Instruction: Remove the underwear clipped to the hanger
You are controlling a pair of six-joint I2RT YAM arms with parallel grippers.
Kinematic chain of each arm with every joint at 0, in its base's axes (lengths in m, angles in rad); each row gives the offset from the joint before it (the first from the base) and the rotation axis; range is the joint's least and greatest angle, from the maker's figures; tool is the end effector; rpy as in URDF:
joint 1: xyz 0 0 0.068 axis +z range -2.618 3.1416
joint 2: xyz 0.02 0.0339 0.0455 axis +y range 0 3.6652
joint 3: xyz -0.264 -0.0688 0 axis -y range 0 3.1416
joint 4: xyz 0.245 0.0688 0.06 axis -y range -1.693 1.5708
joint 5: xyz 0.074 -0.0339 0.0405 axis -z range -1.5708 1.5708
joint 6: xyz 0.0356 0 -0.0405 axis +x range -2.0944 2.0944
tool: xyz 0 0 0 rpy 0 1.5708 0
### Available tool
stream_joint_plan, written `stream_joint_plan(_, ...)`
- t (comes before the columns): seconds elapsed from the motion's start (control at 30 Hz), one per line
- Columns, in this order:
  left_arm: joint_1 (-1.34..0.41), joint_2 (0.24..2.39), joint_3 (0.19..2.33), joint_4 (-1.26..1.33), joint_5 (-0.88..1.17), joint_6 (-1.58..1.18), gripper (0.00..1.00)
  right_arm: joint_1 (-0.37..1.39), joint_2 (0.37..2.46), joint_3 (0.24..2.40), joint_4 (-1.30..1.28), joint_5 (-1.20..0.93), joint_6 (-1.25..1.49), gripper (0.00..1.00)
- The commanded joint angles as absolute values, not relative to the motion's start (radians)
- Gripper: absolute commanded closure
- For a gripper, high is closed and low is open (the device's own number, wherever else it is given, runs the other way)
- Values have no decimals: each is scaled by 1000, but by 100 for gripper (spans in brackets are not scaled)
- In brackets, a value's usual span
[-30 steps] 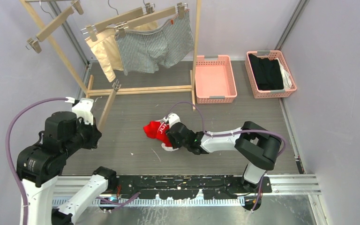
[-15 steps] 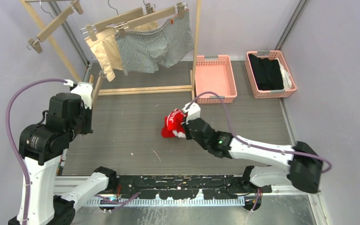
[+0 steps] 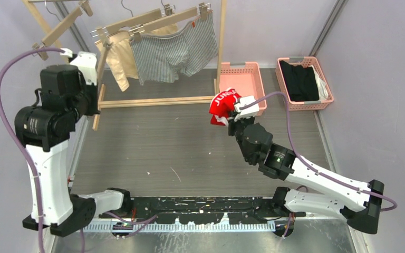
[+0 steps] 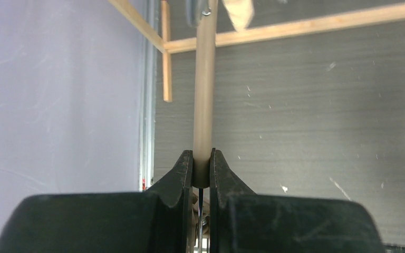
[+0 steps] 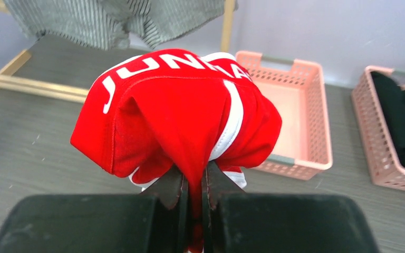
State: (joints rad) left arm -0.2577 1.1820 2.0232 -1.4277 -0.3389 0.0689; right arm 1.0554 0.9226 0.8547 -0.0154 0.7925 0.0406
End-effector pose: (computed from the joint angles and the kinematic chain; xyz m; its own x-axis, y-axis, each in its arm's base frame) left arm 0.1269 -0.0212 0.5209 -0.5358 0.2084 -0.8182 0.0095 0.9705 0.2409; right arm 0.1245 0.1683 0.3590 -0.0516 -0.0332 -0.9981 -0.2592 0.9656 -0.0188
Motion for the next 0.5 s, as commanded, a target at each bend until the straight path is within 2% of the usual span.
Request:
stream_joint_plan(0.0, -105, 1260, 2147, -1368, -194, 140, 100, 1006, 922, 968, 111, 863, -104, 99)
stream_joint_plan(0.17, -2, 1309, 2156, -1327, -79, 126, 100, 843, 958, 1049, 114, 769, -123, 99)
stream_joint_plan(0.3, 11, 1278, 2137, -1317, 0, 122, 100, 734, 967, 1068, 116, 712, -118, 99)
stream_joint_plan(0.47, 11, 1139, 2017, -1296, -3, 103, 100, 574, 1032, 1091, 132, 587, -69, 99)
